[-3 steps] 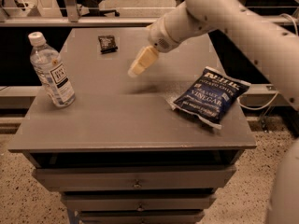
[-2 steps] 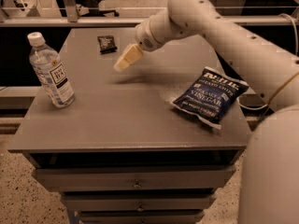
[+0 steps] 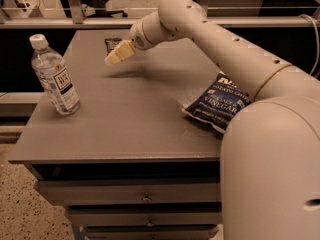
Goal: Pick rxbar chocolate
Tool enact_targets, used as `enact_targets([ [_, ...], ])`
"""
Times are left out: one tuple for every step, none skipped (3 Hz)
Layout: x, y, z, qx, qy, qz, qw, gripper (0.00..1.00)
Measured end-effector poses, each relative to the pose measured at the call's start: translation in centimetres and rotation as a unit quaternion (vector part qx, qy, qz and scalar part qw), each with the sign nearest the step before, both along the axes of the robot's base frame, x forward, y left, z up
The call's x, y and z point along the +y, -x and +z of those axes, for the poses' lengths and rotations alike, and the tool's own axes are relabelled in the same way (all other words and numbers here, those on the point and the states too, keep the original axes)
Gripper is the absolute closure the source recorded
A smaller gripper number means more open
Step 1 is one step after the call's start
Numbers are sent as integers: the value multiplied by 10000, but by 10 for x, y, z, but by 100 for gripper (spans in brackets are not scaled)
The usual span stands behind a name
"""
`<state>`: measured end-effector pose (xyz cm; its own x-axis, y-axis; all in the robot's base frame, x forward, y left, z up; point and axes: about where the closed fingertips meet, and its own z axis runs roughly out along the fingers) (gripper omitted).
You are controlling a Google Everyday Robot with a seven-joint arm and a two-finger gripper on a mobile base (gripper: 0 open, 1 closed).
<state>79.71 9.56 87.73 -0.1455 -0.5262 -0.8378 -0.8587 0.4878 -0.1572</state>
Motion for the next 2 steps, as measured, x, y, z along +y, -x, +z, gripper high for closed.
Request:
enact_targets([
  [15,-16,-2,105,-180,-282,9994,0],
  [28,-31,-10,237,-322,-575,9975,0],
])
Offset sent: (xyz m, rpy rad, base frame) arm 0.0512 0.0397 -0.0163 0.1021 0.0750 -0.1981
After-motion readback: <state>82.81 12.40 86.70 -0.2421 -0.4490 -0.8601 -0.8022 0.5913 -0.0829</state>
